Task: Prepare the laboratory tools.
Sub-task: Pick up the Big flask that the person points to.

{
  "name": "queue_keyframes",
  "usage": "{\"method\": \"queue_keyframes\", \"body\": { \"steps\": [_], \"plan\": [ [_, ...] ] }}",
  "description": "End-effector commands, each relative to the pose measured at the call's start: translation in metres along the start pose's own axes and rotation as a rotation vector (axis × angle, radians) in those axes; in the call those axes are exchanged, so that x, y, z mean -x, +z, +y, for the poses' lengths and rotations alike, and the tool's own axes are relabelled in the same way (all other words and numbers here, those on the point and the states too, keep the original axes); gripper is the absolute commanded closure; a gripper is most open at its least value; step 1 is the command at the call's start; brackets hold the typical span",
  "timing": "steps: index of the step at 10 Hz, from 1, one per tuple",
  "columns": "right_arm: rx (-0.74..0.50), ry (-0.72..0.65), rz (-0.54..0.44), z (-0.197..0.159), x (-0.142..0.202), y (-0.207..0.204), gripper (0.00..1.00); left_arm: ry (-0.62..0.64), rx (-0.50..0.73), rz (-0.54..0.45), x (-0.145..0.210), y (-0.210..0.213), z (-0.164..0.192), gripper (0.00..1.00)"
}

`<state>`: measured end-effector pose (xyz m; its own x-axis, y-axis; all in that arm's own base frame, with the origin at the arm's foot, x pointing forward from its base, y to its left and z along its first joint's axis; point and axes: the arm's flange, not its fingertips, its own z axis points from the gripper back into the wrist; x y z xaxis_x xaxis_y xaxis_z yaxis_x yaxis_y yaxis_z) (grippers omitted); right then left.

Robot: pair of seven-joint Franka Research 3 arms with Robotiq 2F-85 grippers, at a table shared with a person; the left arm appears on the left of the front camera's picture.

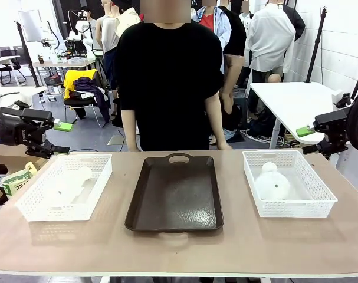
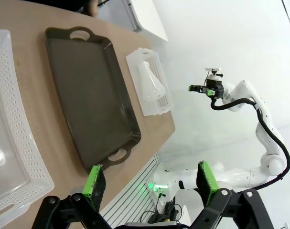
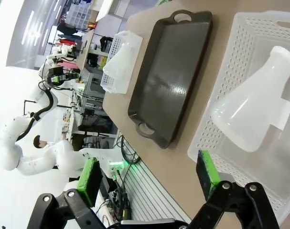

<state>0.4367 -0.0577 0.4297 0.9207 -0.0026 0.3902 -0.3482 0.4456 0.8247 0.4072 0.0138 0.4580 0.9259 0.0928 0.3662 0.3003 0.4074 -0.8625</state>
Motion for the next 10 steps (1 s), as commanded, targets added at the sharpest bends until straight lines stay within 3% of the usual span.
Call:
{"method": "queue_keyframes", "body": {
  "steps": [1, 10],
  "plan": [
    [-0.001, -0.009, -0.005, 0.0005, -0.0008, 0.0002, 0.0, 0.007, 0.011, -0.003, -0.0007, 0.0011, -0.0001, 0.0],
    [-0.001, -0.009, -0.005, 0.0005, -0.0008, 0.0002, 0.0, 0.007, 0.011, -0.003, -0.0007, 0.0011, -0.0001, 0.0]
  ]
}}
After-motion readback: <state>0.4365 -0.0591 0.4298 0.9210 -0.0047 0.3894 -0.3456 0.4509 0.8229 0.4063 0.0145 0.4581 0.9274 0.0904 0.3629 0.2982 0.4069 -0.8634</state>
